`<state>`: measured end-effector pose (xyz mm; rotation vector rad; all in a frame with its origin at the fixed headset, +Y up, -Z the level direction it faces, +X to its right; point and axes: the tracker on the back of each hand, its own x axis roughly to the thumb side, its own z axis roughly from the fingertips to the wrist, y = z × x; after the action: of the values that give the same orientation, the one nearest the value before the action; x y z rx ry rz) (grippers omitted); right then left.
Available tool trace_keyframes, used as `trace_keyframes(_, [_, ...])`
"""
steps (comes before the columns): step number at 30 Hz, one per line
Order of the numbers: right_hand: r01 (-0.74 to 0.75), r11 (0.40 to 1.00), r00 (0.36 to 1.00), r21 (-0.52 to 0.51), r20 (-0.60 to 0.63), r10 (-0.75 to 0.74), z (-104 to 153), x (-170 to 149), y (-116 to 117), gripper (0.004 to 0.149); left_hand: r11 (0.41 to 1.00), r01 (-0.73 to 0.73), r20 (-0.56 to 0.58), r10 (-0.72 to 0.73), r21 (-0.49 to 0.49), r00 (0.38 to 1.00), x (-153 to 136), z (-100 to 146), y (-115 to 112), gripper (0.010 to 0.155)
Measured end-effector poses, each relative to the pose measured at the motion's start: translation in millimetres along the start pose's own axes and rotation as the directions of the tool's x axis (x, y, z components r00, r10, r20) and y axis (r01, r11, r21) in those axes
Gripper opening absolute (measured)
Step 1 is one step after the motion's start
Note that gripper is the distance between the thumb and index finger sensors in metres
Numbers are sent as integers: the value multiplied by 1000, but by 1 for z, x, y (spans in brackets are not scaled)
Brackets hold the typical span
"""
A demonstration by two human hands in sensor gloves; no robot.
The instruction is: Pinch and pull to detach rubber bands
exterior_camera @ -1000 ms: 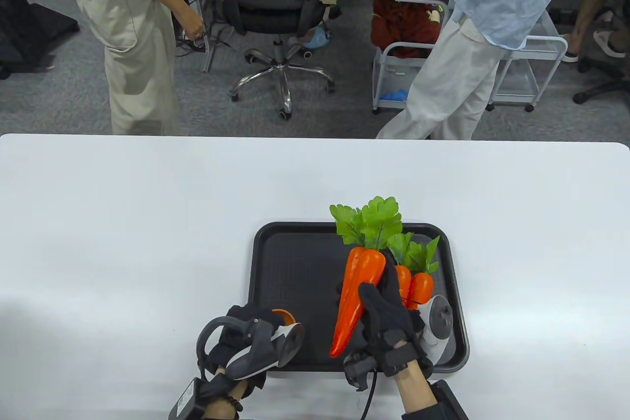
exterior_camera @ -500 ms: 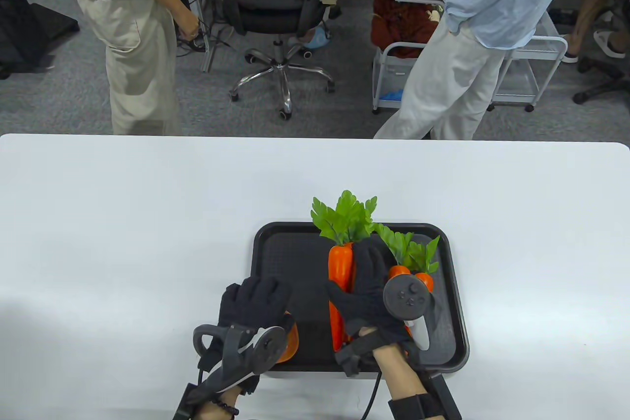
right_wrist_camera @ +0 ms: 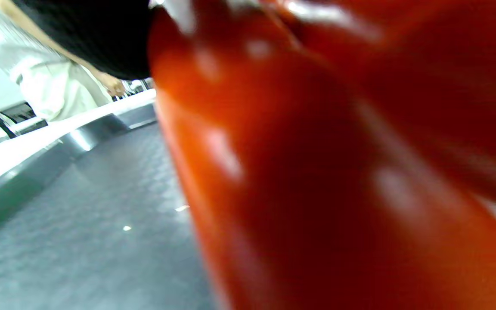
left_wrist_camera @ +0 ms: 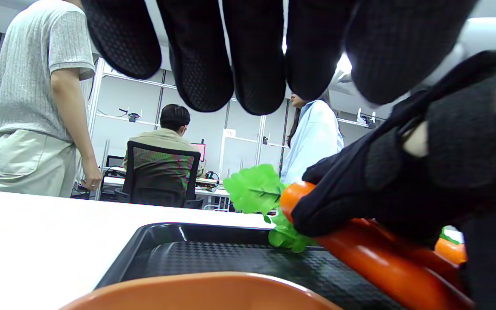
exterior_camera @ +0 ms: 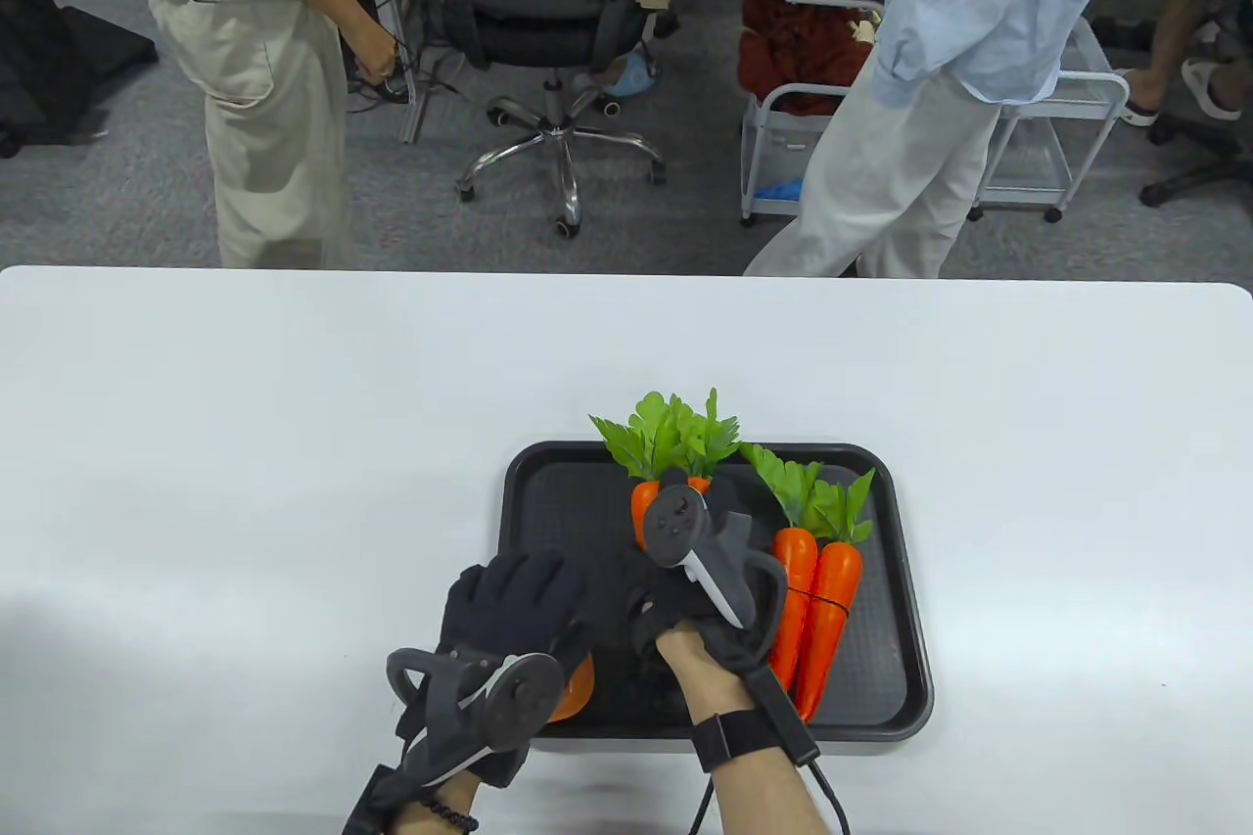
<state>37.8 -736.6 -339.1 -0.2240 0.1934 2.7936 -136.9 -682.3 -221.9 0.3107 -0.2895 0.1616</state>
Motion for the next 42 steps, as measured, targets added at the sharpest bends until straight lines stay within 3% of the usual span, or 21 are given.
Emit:
trace_keyframes(11, [-294, 953, 953, 72, -60, 298, -15, 24, 25, 90, 1000, -13, 8, 13, 7, 1000, 1, 0, -1, 54])
trace_keyframes(14, [-285, 951, 953, 116, -76, 295, -16, 24, 23, 90, 1000, -14, 5, 14, 7, 1000, 1, 0, 0, 54])
trace_keyframes(18, [-201, 976, 976, 85, -67, 207, -9, 17, 9, 92, 1000, -15, 5, 15, 11, 1000, 0, 1, 0, 54])
trace_keyframes(24, [-262, 965, 963, -35, -76, 258, 12, -12, -45, 90, 1000, -14, 10, 13, 19, 1000, 0, 2, 0, 54])
trace_keyframes(27, [-293, 956, 944, 10, -155, 291, 13, -43, -54, 88, 1000, -12, 12, 12, 7, 1000, 0, 2, -2, 54])
trace_keyframes(32, [-306, 945, 923, 119, -205, 325, 11, -87, -33, 95, 1000, 5, 24, -4, -17, 1000, 4, 1, -8, 54])
trace_keyframes(42, [-303, 947, 933, 111, -170, 318, 10, -104, -7, 92, 999, 24, 23, -23, -43, 999, 3, -1, -14, 54])
